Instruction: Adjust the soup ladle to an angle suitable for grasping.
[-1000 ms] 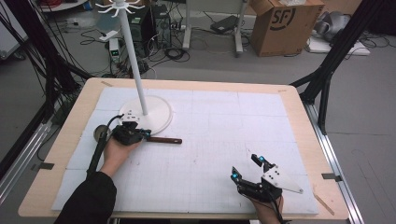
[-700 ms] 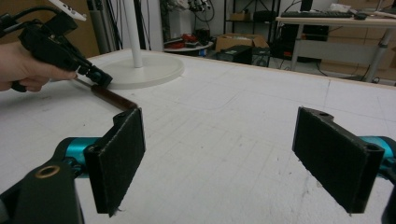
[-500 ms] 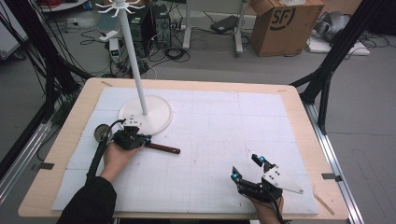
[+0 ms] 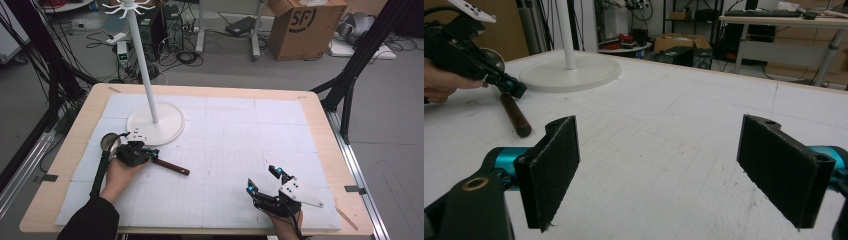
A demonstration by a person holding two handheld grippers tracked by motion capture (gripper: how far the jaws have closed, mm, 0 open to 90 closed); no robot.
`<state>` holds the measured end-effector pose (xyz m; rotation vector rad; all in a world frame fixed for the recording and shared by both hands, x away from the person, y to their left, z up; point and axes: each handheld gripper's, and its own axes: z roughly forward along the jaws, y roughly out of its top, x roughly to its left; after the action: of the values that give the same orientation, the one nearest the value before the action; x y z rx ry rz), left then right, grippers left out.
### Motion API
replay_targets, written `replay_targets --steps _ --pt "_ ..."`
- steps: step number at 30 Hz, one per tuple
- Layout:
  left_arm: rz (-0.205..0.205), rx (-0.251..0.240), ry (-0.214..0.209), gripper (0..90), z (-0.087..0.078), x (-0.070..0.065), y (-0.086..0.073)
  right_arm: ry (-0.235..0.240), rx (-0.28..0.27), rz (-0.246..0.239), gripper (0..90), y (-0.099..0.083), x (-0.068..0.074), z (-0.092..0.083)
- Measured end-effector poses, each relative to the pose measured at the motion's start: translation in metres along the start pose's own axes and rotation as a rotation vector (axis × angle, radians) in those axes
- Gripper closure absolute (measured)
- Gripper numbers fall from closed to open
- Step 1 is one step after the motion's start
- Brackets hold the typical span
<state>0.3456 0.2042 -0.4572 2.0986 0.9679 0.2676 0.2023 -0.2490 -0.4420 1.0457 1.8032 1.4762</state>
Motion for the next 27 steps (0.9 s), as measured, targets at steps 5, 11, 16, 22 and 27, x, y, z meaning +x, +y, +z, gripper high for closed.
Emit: replay_targets --steps 5,11,16,22,27 --pt "0.003 -0.017 0.000 90.0 -0.008 0.002 0.001 0.000 0.000 -0.004 16.2 0.000 0.000 0.001" --pt "-0.016 -0.019 0.007 90.0 -0.018 0.008 -0.008 0.003 0.004 -0.007 16.1 0.000 0.000 0.001" --pt "-0.028 -0.030 0.000 90.0 -0.026 0.009 -0.014 0.005 0.006 -0.008 16.1 0.000 0.001 0.003" --pt "-0.003 -0.004 -0.024 90.0 -0.023 0.004 -0.014 0.009 0.012 -0.011 16.2 0.000 0.003 0.005" --pt "-0.003 -0.002 -0.039 90.0 -0.019 0.000 -0.013 0.007 0.013 -0.010 16.2 0.000 0.003 0.005"
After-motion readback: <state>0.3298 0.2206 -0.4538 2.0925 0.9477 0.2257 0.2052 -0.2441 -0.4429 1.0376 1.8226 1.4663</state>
